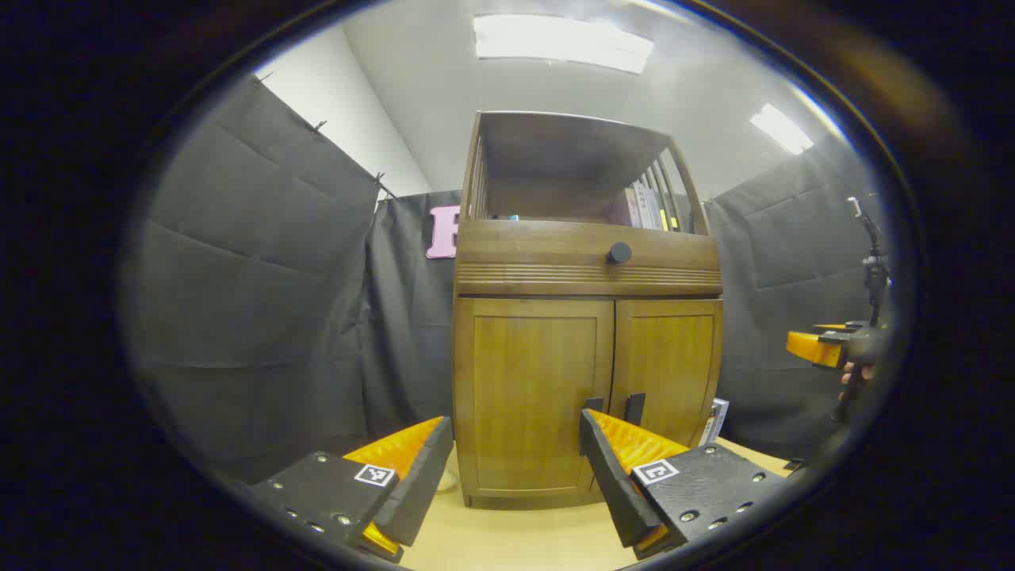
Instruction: Open the right door of the double-door shoe cabinet with the right hand, and open the left door with the left hand.
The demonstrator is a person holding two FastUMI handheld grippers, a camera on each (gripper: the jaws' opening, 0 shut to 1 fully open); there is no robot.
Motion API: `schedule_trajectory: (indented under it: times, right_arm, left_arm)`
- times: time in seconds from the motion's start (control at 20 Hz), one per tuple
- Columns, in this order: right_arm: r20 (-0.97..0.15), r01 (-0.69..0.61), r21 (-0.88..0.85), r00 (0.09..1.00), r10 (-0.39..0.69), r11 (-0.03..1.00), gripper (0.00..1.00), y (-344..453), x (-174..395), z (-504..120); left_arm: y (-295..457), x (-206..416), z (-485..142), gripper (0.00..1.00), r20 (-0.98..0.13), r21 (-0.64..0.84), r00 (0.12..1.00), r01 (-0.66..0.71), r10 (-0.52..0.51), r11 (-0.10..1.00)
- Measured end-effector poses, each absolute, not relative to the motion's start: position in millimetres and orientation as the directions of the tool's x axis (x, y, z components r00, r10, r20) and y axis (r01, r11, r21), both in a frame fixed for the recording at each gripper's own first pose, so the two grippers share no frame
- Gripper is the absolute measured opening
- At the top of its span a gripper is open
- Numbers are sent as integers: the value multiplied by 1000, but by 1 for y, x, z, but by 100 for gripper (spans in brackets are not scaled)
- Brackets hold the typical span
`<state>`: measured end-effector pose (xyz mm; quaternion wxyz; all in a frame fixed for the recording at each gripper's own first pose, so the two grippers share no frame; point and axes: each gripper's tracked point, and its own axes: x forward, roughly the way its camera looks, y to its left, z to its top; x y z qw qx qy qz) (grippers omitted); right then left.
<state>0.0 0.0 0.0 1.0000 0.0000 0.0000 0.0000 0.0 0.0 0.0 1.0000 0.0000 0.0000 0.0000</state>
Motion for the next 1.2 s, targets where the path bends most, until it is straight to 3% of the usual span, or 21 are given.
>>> schedule_trajectory:
  times: [0.75,0.8,0.85,0.95,1.0,1.2]
  right_arm:
    - [-34,-49,16,998,50,999,95,22,-8,-8]
    - [-36,-54,18,998,54,998,95,24,-8,-8]
    - [-40,-58,20,997,59,998,95,25,-9,-10]
    - [-50,-71,23,996,72,997,95,30,-7,-13]
    - [-56,-79,23,995,80,997,95,33,-6,-13]
    - [-71,-105,29,992,107,994,95,44,7,-12]
  left_arm:
    - [2,-6,-6,99,-20,-13,999,-26,26,1000]
    - [3,-7,-7,86,-22,-12,999,-28,27,1000]
    - [2,-14,-12,99,-25,-13,999,-31,31,999]
    - [4,-23,-19,99,-36,-20,998,-42,41,999]
    - [6,-25,-20,92,-38,-20,998,-48,47,999]
    - [9,-29,-29,92,-52,-25,996,-68,66,997]
